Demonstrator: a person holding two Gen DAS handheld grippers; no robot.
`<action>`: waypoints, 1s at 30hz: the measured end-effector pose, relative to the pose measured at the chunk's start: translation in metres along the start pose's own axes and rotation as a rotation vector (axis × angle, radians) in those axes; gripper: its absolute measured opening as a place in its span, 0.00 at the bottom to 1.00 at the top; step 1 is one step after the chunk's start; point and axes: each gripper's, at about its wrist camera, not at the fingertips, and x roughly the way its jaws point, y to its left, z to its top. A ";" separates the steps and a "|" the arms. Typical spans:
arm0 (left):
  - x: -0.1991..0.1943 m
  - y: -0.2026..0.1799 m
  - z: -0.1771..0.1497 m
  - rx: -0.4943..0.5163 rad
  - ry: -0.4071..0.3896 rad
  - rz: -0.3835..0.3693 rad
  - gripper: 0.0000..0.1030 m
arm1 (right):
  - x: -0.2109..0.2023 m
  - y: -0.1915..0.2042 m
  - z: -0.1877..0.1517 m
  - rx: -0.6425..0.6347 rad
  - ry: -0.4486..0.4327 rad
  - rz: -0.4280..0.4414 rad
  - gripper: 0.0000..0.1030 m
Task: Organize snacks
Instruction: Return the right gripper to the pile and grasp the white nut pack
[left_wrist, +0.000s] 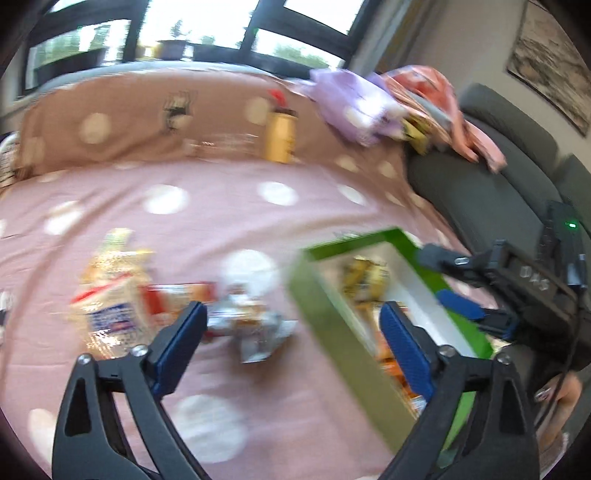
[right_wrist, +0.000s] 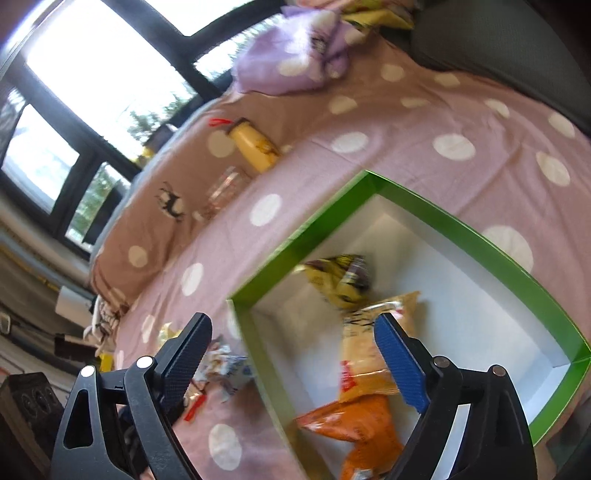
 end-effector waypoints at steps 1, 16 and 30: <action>-0.006 0.011 -0.002 -0.012 -0.009 0.024 0.97 | 0.000 0.008 -0.002 -0.019 -0.007 0.012 0.88; -0.017 0.153 -0.061 -0.288 0.049 0.359 0.98 | 0.080 0.106 -0.059 -0.255 0.197 0.062 0.88; -0.033 0.159 -0.059 -0.316 0.021 0.309 0.99 | 0.144 0.095 -0.069 -0.085 0.271 -0.180 0.88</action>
